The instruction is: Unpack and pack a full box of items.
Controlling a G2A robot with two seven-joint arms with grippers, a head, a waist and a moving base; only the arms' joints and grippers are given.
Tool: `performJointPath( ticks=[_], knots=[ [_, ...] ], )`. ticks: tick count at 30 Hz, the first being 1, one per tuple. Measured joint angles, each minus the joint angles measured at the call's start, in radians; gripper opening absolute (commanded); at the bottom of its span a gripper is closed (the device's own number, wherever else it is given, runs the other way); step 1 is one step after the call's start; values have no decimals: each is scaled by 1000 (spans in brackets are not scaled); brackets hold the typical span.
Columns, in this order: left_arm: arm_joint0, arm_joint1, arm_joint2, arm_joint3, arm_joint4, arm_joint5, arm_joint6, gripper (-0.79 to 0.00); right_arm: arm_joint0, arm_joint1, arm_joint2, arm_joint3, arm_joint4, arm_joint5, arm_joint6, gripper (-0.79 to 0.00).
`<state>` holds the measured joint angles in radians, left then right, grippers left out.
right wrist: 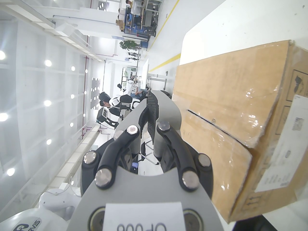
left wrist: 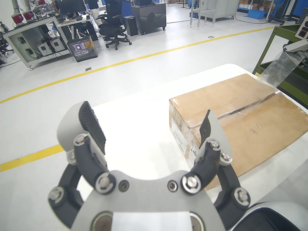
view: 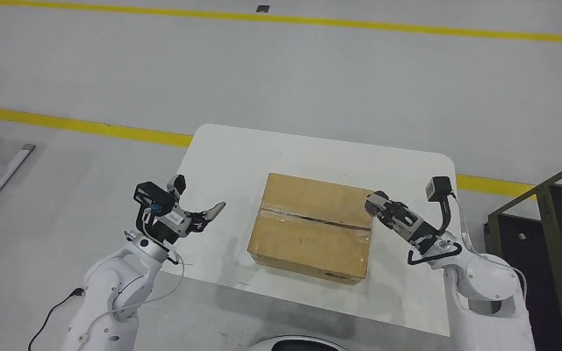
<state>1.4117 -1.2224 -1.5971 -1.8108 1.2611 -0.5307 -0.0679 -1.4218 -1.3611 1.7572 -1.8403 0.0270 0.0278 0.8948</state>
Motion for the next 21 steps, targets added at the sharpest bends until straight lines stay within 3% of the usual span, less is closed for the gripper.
performJointPath(
  ticks=[8, 21],
  knots=[
    [1, 0, 2, -2, -1, 3, 1, 0, 26, 6, -39, -19, -37, 10, -12, -785],
    [5, -2, 94, -64, -39, 5, -2, 0, 245, 19, -231, -47, -167, 185, -5, -785]
  ],
)
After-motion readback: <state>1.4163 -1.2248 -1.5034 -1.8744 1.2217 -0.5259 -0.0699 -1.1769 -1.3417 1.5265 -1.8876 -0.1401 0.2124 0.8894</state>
